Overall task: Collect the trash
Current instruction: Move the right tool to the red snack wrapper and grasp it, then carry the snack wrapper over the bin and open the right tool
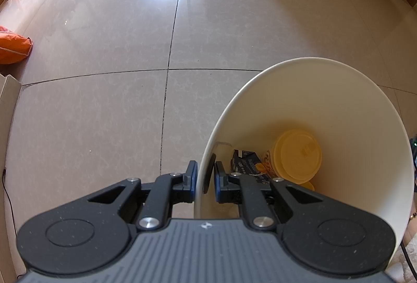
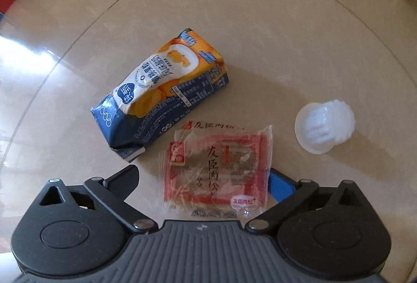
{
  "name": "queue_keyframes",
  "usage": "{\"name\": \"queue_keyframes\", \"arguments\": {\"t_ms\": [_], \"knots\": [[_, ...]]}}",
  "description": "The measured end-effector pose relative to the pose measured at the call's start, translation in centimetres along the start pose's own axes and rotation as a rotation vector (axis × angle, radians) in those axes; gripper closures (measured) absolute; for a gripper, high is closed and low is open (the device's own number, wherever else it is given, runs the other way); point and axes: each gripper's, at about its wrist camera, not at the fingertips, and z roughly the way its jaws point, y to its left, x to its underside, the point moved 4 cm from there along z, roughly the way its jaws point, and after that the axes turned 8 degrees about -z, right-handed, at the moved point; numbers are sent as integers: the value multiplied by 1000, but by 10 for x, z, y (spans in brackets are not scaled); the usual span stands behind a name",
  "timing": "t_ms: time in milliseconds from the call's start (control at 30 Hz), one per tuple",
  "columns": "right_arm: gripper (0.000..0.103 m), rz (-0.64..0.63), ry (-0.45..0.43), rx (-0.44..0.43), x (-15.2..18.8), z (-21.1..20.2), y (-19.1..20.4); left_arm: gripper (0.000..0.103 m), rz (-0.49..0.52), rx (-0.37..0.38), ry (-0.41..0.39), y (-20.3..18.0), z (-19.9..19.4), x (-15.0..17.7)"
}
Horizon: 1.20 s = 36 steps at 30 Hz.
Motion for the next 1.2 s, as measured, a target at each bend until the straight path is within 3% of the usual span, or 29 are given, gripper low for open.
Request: {"name": "queue_keyframes", "arguments": {"t_ms": [200,500,700,900,1067,1200], "knots": [[4,-138,2,112,6,5,24,92,-2,2,1,0,0,0],[32,-194,14,76,13,-11,7,92,-9,6,1,2,-1,0],[40,-294,49,59,10,-27,0,92,-6,4,0,1,0,0],[41,-439,78,51,14,-69,2,92,-10,6,3,2,-1,-1],[41,-607,68,27,16,-136,7,92,-14,10,2,3,0,-1],[41,-682,29,-55,22,-202,27,92,-20,12,5,4,1,-1]]}}
